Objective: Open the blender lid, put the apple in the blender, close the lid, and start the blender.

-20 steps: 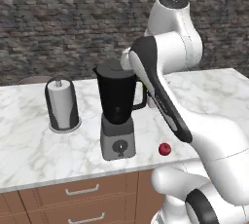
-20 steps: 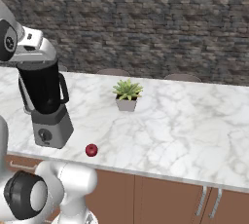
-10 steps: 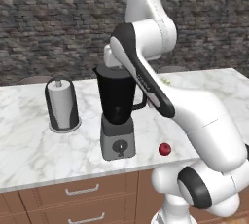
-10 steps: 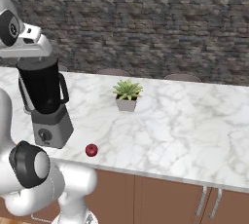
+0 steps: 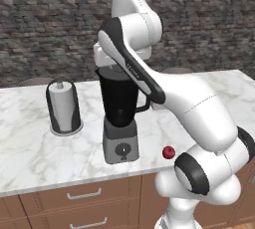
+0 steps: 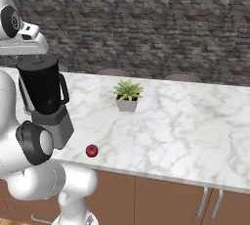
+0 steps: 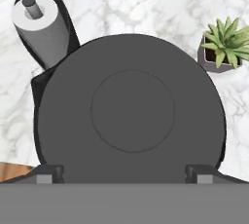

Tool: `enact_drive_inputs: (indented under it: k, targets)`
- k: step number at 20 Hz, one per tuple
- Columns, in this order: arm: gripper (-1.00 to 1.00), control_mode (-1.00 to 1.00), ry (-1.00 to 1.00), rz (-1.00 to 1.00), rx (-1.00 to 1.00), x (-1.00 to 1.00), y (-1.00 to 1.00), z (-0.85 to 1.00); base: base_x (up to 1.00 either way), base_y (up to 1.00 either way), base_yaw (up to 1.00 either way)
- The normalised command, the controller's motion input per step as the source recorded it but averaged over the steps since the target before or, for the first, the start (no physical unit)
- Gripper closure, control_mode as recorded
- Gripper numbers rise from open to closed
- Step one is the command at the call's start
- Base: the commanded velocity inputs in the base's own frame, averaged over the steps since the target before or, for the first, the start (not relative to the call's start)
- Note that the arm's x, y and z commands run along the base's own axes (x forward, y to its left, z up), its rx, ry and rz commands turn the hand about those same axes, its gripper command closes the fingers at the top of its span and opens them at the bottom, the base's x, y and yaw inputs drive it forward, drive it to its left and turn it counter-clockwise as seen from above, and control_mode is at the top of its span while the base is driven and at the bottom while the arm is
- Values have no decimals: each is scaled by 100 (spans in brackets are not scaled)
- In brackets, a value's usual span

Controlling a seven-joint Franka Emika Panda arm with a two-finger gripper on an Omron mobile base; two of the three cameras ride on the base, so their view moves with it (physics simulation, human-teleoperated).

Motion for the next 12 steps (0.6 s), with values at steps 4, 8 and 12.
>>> enact_drive_inputs:
  k: [4,8,12]
  targets:
    - [-100,-100,1,0,0,8,0,-5,0,0,0]
    - [-100,-100,0,0,0,5,0,-12,0,0,0]
    - [-100,-100,0,0,0,11,-3,-21,0,0,0]
